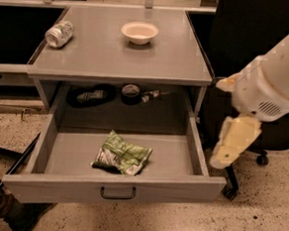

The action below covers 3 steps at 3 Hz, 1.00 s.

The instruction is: Pick green jalapeno chip bag from top drawer and place on counter

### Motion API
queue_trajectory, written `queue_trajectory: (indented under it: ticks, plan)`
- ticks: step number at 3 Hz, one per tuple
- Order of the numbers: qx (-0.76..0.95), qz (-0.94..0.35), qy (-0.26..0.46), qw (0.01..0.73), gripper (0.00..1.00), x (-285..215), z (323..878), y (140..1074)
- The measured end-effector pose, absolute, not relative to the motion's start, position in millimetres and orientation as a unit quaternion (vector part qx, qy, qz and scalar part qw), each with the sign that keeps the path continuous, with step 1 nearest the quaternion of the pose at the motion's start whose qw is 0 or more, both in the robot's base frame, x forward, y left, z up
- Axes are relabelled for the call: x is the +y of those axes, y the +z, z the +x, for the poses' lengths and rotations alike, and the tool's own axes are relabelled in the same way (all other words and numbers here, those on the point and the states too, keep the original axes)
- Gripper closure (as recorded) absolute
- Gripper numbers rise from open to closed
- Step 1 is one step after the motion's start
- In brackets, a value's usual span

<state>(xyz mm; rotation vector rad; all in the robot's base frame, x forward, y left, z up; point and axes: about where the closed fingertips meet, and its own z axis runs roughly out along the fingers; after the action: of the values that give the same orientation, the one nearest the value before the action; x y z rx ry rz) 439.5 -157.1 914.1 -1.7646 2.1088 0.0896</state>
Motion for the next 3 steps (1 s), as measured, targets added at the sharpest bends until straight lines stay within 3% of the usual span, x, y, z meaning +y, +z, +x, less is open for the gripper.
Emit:
queue_trajectory:
  ticks: [1, 3]
  plan:
    - [0.722, -0.649, 0.075, 0.229, 0.00, -101, 451, 869]
    - [0.710, -0.655, 0.097, 0.240, 0.00, -78, 458, 845]
